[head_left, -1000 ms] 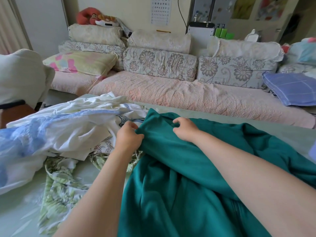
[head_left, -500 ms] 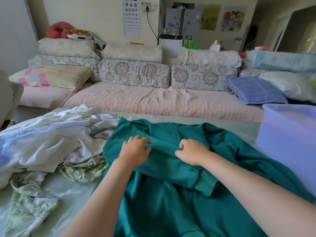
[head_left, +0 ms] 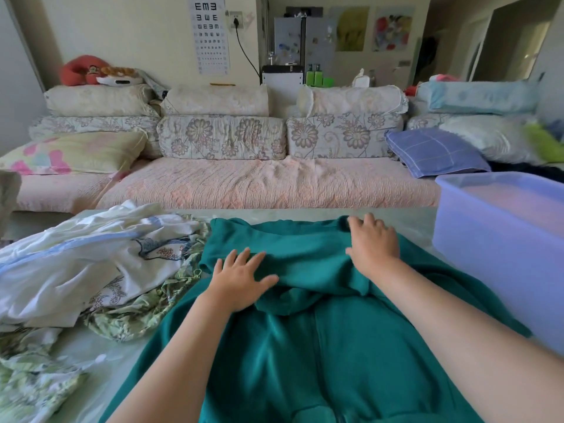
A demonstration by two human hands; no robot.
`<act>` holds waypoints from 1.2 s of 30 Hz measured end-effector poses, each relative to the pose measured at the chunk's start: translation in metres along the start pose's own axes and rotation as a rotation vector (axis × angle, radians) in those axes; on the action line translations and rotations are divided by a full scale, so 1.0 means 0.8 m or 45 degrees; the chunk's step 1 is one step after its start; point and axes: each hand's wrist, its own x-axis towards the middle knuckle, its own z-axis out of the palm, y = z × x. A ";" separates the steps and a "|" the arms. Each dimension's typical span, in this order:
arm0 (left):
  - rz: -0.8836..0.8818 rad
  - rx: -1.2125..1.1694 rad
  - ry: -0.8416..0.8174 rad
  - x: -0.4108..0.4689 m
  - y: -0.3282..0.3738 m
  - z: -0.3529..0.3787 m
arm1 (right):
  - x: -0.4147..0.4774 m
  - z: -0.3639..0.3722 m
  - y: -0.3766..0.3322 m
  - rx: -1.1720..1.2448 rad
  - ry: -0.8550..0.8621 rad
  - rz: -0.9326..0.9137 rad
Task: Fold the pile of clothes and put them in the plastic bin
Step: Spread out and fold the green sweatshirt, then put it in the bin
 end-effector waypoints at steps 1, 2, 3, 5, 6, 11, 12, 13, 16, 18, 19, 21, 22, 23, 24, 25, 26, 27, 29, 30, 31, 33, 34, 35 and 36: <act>-0.033 0.070 -0.143 0.000 -0.002 0.007 | -0.003 0.014 0.000 -0.092 0.000 -0.059; -0.052 0.113 -0.245 0.000 -0.004 0.013 | -0.006 0.023 -0.002 -0.101 0.038 -0.157; -0.062 0.123 -0.296 0.001 -0.005 0.015 | -0.009 0.026 -0.007 -0.045 0.114 -0.279; -0.072 0.097 -0.288 0.007 -0.009 0.013 | -0.015 0.029 -0.021 0.179 0.284 -0.513; -0.064 0.095 -0.249 0.009 -0.010 0.010 | -0.020 0.028 -0.027 0.305 0.245 -0.594; 0.097 0.057 0.212 -0.003 -0.012 0.002 | -0.042 0.036 -0.032 0.422 -0.372 -0.626; 0.077 0.011 0.323 -0.007 -0.013 -0.002 | -0.043 0.035 -0.027 0.411 -0.347 -0.650; 0.044 -0.015 0.426 -0.008 -0.016 -0.009 | -0.044 0.034 -0.023 0.374 -0.306 -0.673; -0.014 0.096 0.574 -0.008 -0.034 -0.022 | -0.051 0.032 -0.011 0.178 -0.210 -0.634; 0.023 0.285 0.518 -0.012 -0.040 -0.020 | -0.058 0.027 -0.005 0.127 -0.160 -0.550; 0.075 0.348 0.469 -0.013 -0.040 -0.017 | -0.059 0.022 -0.002 0.167 -0.146 -0.534; 0.191 0.367 0.328 -0.014 -0.038 -0.010 | -0.059 0.010 0.005 0.269 -0.176 -0.578; 0.207 0.350 0.215 -0.014 -0.037 -0.008 | -0.060 0.006 0.009 0.253 -0.231 -0.627; 0.185 0.335 0.071 -0.015 -0.036 -0.007 | -0.063 0.004 0.011 0.193 -0.327 -0.667; 0.141 0.331 -0.093 -0.016 -0.036 -0.006 | -0.067 0.004 0.013 0.134 -0.473 -0.674; 0.105 0.319 -0.240 -0.016 -0.037 -0.006 | -0.071 0.006 0.013 0.097 -0.637 -0.639; 0.083 0.287 -0.345 -0.017 -0.037 -0.006 | -0.074 0.006 0.011 0.082 -0.761 -0.583; 0.073 0.229 -0.394 -0.018 -0.037 -0.006 | -0.075 0.004 0.007 0.080 -0.825 -0.532; 0.069 0.062 -0.357 -0.016 -0.041 -0.008 | -0.072 -0.008 -0.011 0.122 -0.807 -0.487; 0.065 -0.031 -0.291 -0.016 -0.045 -0.010 | -0.071 -0.017 -0.025 0.170 -0.730 -0.503; 0.054 -0.101 -0.219 -0.018 -0.050 -0.014 | -0.072 -0.024 -0.041 0.230 -0.613 -0.547; 0.019 -0.134 -0.068 -0.026 -0.060 -0.021 | -0.082 -0.031 -0.075 0.361 -0.400 -0.649; -0.017 -0.119 0.001 -0.032 -0.066 -0.024 | -0.089 -0.030 -0.090 0.399 -0.419 -0.671; -0.073 -0.105 0.049 -0.041 -0.072 -0.028 | -0.096 -0.027 -0.103 0.410 -0.524 -0.664; -0.150 -0.089 0.071 -0.050 -0.079 -0.031 | -0.102 -0.023 -0.113 0.376 -0.657 -0.633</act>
